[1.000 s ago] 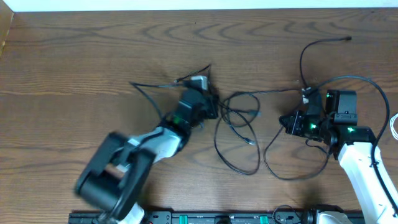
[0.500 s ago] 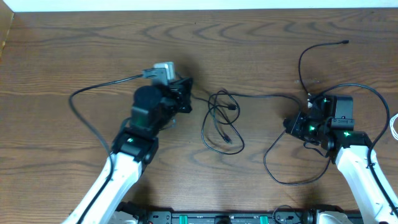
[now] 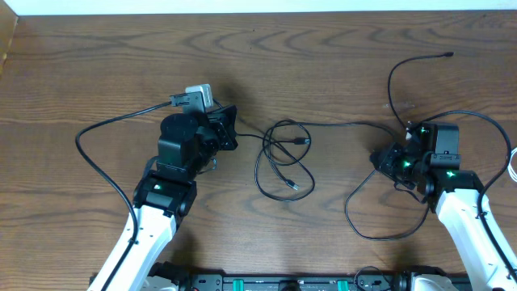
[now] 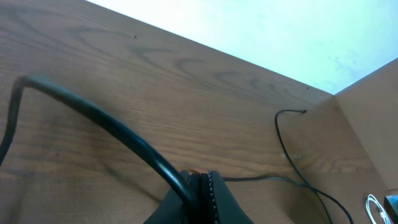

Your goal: Untangle cables

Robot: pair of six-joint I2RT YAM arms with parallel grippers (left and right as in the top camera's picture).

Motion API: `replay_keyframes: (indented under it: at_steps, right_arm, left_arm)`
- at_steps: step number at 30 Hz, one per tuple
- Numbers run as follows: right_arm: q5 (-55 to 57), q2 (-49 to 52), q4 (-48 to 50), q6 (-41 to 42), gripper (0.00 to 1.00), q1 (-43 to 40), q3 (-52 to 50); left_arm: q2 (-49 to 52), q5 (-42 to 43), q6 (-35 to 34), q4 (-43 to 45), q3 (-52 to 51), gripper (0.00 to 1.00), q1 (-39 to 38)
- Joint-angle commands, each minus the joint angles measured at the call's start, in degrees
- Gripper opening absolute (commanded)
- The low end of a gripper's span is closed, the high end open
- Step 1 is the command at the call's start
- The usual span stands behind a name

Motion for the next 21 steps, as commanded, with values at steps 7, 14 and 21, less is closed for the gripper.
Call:
replay_keyframes:
  at_steps: [7, 14, 21]
  right_arm:
    - [0.33, -0.26, -1.81, 0.46, 0.99, 0.22, -0.55]
    - [0.33, -0.26, -1.81, 0.46, 0.99, 0.22, -0.55]
    - [0.33, -0.26, -1.81, 0.46, 0.99, 0.22, -0.55]
  left_arm:
    - [0.48, 0.48, 1.36, 0.09, 0.85, 0.08, 0.24]
    - [0.5, 0.48, -1.16, 6.01, 0.85, 0.08, 0.22]
    - [2.49, 0.52, -7.1, 15.78, 0.85, 0.08, -1.07]
